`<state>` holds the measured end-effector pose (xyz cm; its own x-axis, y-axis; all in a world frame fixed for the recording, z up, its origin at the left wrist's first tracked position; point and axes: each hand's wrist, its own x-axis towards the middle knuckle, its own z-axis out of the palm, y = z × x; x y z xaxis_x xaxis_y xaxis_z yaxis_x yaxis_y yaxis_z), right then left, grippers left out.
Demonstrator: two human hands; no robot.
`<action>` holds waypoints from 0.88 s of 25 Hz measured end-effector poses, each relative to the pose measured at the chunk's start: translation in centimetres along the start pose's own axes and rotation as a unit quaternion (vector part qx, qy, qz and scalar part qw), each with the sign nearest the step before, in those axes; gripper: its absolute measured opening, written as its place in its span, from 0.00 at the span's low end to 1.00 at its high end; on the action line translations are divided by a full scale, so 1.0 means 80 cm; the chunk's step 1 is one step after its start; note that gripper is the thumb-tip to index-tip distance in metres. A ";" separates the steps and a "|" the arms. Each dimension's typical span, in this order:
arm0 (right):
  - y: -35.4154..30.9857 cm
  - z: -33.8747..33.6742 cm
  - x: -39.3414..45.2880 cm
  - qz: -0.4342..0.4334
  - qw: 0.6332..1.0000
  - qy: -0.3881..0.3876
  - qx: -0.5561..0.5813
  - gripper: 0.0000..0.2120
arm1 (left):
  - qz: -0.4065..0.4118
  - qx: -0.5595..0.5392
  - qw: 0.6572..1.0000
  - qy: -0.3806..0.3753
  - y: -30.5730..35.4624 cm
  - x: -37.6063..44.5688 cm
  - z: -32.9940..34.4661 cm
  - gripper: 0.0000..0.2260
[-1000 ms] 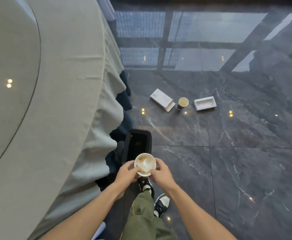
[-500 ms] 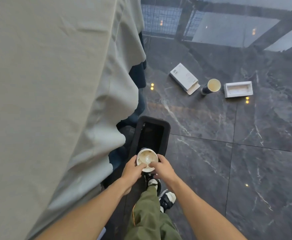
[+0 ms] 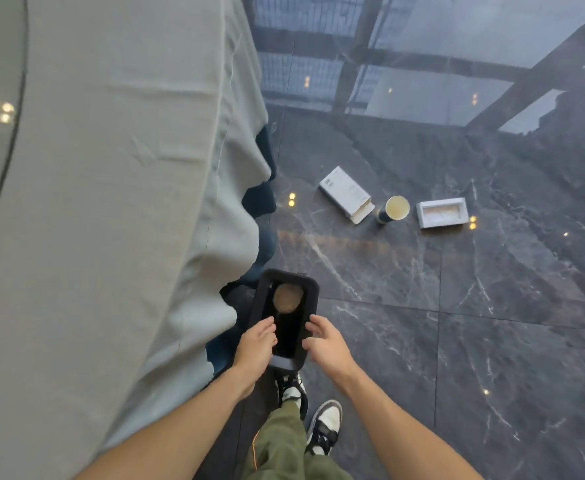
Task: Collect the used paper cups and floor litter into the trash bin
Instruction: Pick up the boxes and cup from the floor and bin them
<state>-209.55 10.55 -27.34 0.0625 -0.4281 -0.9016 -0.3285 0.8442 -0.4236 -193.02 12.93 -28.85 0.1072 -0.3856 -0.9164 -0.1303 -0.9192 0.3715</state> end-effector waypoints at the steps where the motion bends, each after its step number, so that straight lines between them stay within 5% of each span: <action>1: -0.016 -0.020 -0.017 -0.011 1.000 0.011 -0.007 0.31 | 0.018 0.015 1.000 0.000 0.019 -0.013 0.005 0.22; 7: -0.079 -0.143 -0.112 -0.090 0.987 0.068 -0.116 0.30 | 0.119 0.153 0.981 -0.002 0.140 -0.104 0.056 0.26; 13: -0.098 -0.281 -0.191 -0.101 0.945 0.115 -0.289 0.37 | 0.211 0.326 0.922 0.012 0.224 -0.199 0.138 0.34; 22: -0.109 -0.478 -0.248 -0.155 0.893 0.153 -0.393 0.39 | 0.270 0.416 0.863 0.100 0.318 -0.294 0.290 0.38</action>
<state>-243.98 -0.70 -2.41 0.0445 -0.7709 -0.6354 -0.9079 0.2341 -0.3476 -221.75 0.43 -1.30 -0.0341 -0.8220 -0.5685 -0.8674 -0.2582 0.4254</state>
